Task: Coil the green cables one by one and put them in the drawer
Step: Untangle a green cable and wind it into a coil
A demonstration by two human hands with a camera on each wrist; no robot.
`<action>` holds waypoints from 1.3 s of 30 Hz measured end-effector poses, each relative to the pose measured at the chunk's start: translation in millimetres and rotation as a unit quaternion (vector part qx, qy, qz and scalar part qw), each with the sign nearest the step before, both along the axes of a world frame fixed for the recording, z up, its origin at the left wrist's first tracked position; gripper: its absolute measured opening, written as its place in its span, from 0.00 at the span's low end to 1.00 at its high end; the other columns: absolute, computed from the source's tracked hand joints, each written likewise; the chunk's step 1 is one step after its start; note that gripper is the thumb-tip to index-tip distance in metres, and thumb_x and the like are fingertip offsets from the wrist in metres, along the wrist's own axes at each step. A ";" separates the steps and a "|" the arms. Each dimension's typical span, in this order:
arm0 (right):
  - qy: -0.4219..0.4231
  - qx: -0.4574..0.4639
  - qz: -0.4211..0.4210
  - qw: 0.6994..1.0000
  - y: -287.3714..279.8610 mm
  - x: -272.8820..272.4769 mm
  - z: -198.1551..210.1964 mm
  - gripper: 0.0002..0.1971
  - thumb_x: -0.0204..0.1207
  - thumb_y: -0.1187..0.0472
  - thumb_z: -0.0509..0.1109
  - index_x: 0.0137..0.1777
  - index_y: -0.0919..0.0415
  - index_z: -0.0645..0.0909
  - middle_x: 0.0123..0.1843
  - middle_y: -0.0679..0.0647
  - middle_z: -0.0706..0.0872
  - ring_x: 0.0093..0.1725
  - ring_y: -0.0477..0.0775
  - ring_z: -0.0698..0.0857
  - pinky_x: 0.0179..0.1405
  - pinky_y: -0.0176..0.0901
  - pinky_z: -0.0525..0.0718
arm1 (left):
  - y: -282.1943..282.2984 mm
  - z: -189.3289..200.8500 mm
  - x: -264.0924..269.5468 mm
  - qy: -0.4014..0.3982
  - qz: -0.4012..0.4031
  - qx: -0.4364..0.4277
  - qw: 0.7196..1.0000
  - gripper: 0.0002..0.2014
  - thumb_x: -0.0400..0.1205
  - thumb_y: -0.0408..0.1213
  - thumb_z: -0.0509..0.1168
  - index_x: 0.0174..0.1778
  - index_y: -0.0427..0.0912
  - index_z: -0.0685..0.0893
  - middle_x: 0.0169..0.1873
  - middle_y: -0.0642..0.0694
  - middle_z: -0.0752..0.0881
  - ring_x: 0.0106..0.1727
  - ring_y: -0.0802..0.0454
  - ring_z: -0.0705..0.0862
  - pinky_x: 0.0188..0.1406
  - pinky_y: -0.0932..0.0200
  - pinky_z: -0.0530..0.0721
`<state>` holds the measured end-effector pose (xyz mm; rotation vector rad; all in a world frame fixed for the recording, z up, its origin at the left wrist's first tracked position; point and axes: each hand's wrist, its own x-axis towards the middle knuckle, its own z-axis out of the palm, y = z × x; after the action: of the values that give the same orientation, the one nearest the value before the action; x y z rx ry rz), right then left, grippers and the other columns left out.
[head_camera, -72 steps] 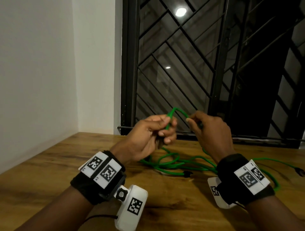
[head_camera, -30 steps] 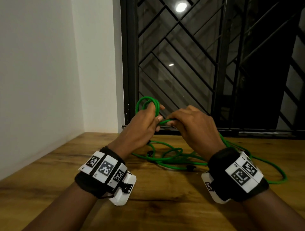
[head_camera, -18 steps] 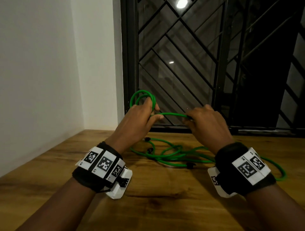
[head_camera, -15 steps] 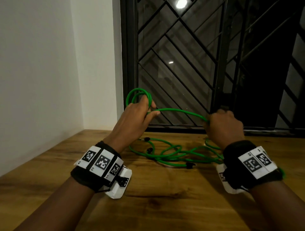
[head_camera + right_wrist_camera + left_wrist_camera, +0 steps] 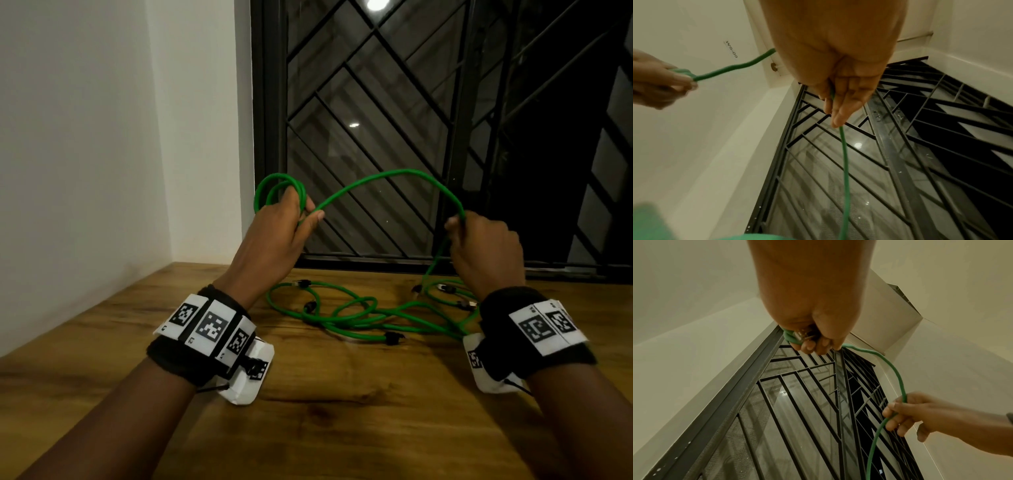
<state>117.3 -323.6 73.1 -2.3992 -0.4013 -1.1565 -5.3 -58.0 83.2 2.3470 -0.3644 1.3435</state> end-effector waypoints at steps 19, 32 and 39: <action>-0.187 0.133 0.251 0.940 64.0 -73.1 4.2 0.15 0.89 0.49 0.58 0.52 0.55 0.84 0.38 0.51 0.88 0.39 0.54 0.87 0.32 0.51 0.79 | 4.0 11.5 -6.5 -0.115 0.014 -0.066 0.991 0.07 0.90 0.42 0.59 0.49 0.44 0.74 0.28 0.59 0.75 0.28 0.64 0.77 0.27 0.71 0.67; -0.243 0.270 0.225 0.904 37.0 -62.5 21.7 0.22 0.90 0.47 0.56 0.39 0.56 0.80 0.27 0.48 0.78 0.29 0.57 0.80 0.30 0.59 0.78 | 5.2 9.0 -4.0 -0.104 0.028 -0.059 0.992 0.09 0.89 0.44 0.59 0.50 0.42 0.76 0.29 0.59 0.76 0.28 0.62 0.77 0.28 0.67 0.69; -0.154 0.141 0.247 0.946 40.5 -51.9 14.8 0.20 0.85 0.45 0.65 0.38 0.58 0.85 0.26 0.51 0.80 0.28 0.54 0.80 0.28 0.53 0.79 | 7.3 12.0 -5.3 -0.140 0.021 -0.118 0.983 0.10 0.90 0.44 0.55 0.49 0.43 0.75 0.32 0.55 0.78 0.31 0.60 0.78 0.31 0.57 0.77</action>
<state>65.4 -283.1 87.9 -1.7345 -0.8227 -1.2465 -10.7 -50.7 95.2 1.9869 -0.2230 1.6448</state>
